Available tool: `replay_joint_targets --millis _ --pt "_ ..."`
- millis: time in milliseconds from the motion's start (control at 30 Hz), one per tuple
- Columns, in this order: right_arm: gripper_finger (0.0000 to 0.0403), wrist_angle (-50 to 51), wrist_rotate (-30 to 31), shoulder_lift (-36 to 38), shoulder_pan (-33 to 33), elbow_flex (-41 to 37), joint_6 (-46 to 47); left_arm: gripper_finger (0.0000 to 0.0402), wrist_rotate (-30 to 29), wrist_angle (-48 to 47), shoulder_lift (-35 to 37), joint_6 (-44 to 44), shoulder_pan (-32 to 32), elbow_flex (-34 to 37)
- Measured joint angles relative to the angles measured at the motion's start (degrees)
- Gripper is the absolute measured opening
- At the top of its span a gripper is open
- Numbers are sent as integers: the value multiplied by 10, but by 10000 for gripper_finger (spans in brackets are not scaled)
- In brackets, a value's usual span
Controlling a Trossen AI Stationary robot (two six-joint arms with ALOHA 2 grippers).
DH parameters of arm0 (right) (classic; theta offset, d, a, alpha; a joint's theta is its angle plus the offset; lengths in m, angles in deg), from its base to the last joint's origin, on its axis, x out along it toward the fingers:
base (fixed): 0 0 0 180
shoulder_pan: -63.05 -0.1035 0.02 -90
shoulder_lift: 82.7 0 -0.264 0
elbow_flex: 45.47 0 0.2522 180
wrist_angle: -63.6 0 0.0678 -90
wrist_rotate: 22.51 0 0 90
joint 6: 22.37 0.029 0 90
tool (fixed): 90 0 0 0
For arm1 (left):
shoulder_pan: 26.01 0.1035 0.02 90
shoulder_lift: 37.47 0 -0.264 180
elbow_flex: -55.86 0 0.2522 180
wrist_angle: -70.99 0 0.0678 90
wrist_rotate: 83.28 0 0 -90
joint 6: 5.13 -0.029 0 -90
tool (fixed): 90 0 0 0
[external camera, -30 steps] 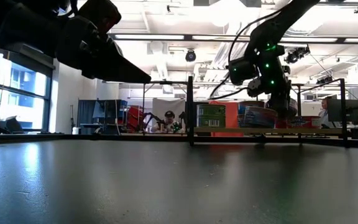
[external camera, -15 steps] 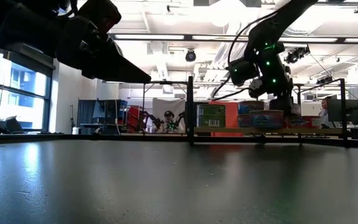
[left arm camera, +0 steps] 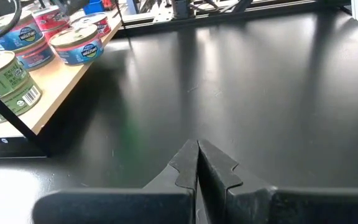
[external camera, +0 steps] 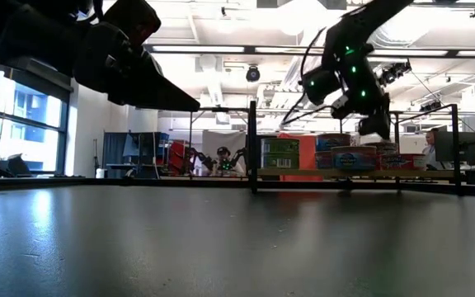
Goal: Stack canned seafood by type on shelf
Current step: Stack the blue-pink tuna can on top of the other blue-pink tuna can on the shelf
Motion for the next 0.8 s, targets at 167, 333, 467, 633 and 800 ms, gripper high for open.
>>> replay_joint_targets --millis 167,333,467,633,800 --pt "220 106 -66 6 -33 44 41 1 0 -2 0 8 0 0" --pt "217 69 -237 60 -95 47 -10 1 0 -4 0 10 0 0" --pt "184 10 -289 90 -140 47 -11 1 0 -4 0 13 -5 0" --pt "105 -80 -296 89 -144 42 -6 1 0 -3 0 10 -7 0" --pt "22 -156 -340 87 -108 11 -7 1 0 -3 0 10 -9 0"
